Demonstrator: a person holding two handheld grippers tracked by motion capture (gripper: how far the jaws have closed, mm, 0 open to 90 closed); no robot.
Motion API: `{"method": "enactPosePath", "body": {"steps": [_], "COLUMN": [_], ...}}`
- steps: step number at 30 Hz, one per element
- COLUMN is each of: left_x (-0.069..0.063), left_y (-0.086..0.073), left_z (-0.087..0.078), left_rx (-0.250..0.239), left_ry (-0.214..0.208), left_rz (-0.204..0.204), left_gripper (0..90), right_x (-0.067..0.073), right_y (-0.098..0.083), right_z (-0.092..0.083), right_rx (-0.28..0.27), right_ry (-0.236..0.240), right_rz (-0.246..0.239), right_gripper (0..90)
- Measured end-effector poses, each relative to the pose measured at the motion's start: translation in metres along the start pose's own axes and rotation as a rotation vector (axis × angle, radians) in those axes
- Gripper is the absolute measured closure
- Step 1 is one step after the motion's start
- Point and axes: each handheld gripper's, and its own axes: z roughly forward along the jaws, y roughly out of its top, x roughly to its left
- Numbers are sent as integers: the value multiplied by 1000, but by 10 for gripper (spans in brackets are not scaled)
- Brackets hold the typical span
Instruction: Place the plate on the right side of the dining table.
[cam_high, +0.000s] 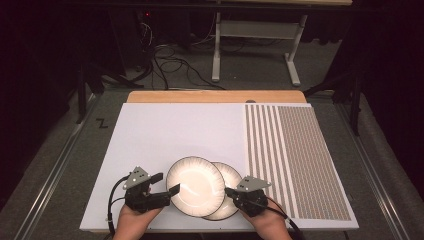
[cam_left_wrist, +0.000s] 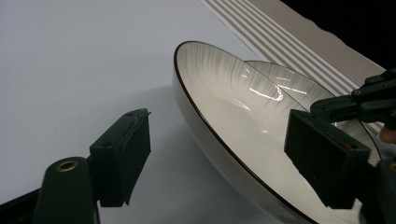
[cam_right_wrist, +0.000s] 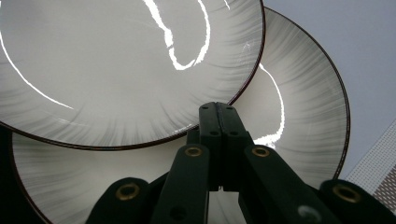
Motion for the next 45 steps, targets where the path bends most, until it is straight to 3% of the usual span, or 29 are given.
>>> {"method": "enactPosePath", "body": {"steps": [4,8,12,16,19,22,30,38,45], "left_x": [0,6,10,10,11,9,2,10,11], "left_y": [5,11,14,15,13,12,14,12,12], "left_z": [2,6,11,17,23,27,28,26,26], "left_rx": [62,117,166,205,236,261,286,297,295], "left_ry": [-10,-49,-74,-78,-113,-128,-89,-138,-143], "left_rz": [-32,-101,-145,-168,-212,-210,-192,-277,-305], "left_gripper": [243,256,279,317,355,391,552,598,635], "right_x": [-1,-1,-2,-2,-2,-2,-2,-2,-3], "right_y": [0,0,0,0,0,0,0,0,0], "right_z": [1,1,1,2,2,2,2,3,3], "right_rx": [4,8,8,11,11,12,17,21,23], "right_ry": [3,0,-3,-4,-5,-5,-6,-12,-17], "right_rz": [-1,-1,-5,1,-4,-5,-2,-3,-7], "right_gripper": [900,900,900,900,900,900,900,900,900]}}
